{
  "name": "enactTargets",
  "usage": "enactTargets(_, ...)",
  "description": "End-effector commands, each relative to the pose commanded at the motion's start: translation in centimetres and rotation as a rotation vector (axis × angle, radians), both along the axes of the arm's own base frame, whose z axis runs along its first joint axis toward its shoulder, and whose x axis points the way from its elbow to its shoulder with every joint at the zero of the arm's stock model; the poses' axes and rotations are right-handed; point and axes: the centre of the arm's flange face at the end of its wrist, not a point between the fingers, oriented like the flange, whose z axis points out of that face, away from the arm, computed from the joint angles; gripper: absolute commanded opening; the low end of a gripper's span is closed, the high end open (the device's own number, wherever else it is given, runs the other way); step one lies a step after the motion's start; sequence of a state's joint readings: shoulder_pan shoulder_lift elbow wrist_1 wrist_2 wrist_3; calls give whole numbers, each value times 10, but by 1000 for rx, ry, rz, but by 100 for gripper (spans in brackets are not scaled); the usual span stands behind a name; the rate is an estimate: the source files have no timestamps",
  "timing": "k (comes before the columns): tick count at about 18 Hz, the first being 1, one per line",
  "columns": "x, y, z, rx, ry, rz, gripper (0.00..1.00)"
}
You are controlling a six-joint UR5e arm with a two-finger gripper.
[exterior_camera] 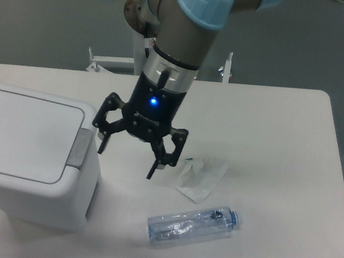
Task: Open the trash can
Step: 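Lower the gripper onto the bin lid edge and push it open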
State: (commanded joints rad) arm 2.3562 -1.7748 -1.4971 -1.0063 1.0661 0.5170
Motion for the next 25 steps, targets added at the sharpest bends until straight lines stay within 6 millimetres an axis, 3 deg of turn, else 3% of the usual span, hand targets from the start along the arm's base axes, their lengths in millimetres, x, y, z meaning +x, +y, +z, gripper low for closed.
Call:
enactTargets(12,16,10,-11,-21,-9,-23,100)
enactTargets(25,14,14,-21,-34,-17,-26,100)
